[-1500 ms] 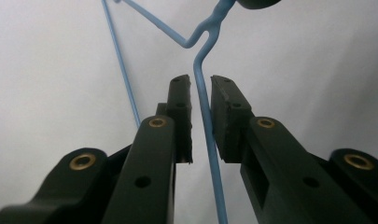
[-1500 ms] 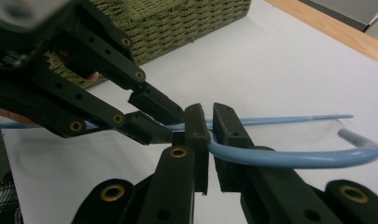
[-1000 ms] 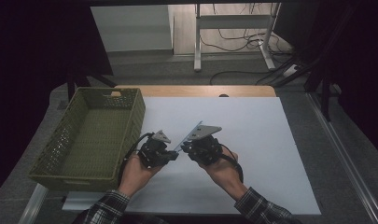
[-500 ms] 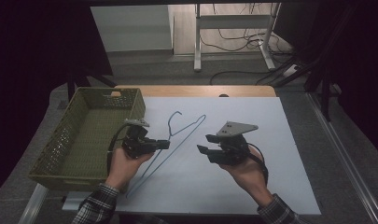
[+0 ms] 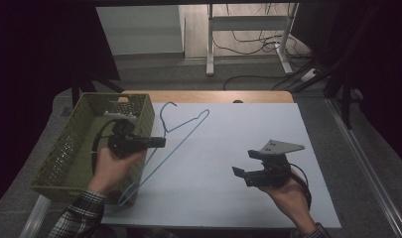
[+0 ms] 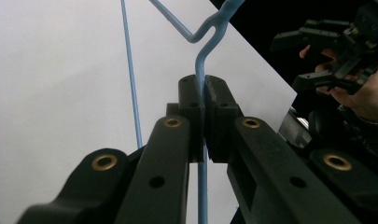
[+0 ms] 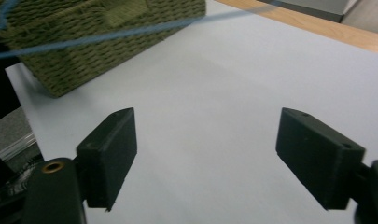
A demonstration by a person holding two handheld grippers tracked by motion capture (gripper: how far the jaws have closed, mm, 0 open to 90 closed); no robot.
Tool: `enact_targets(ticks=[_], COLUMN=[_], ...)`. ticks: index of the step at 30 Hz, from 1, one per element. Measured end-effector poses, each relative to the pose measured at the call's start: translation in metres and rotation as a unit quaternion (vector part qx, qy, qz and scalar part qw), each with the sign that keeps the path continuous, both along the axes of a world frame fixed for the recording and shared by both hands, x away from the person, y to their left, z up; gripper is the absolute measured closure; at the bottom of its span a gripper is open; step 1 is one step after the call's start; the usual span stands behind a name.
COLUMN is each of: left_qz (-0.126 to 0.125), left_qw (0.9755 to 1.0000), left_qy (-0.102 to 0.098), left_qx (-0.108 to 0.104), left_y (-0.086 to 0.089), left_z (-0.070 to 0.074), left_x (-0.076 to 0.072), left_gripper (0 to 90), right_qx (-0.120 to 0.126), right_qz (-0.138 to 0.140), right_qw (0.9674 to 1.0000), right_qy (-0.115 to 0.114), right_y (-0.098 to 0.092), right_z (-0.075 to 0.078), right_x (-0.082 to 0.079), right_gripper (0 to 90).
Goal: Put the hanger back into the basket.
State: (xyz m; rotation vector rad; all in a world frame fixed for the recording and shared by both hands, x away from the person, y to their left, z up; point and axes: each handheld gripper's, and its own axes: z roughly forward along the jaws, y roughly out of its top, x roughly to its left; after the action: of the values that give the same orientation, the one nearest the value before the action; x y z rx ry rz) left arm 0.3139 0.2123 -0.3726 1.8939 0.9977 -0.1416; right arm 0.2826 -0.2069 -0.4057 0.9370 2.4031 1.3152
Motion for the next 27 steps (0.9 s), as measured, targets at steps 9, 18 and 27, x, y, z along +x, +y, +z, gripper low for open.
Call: enact_targets(ticks=[9,18,27], left_qz=[-0.004,0.005,0.025], left_qw=[0.9996,0.9989,0.9983], left_qy=[-0.025,-0.038,-0.033], left_qx=[0.015,0.027,0.042], left_y=[0.049,0.104,0.148], left_z=[0.029,0.042,0.027], left_x=[0.009,0.018,0.033], left_gripper=[87.3,87.3,87.3], right_qx=[-0.001,-0.006,-0.006], right_qz=[-0.027,-0.043,-0.059], right_qw=[0.9995,0.9989,0.9978], right_qy=[0.019,0.020,0.030], right_y=[-0.021,-0.034,-0.048], right_z=[-0.011,-0.019,-0.027], right_x=[-0.001,-0.003,-0.007], right_gripper=[12.4,4.9,1.5])
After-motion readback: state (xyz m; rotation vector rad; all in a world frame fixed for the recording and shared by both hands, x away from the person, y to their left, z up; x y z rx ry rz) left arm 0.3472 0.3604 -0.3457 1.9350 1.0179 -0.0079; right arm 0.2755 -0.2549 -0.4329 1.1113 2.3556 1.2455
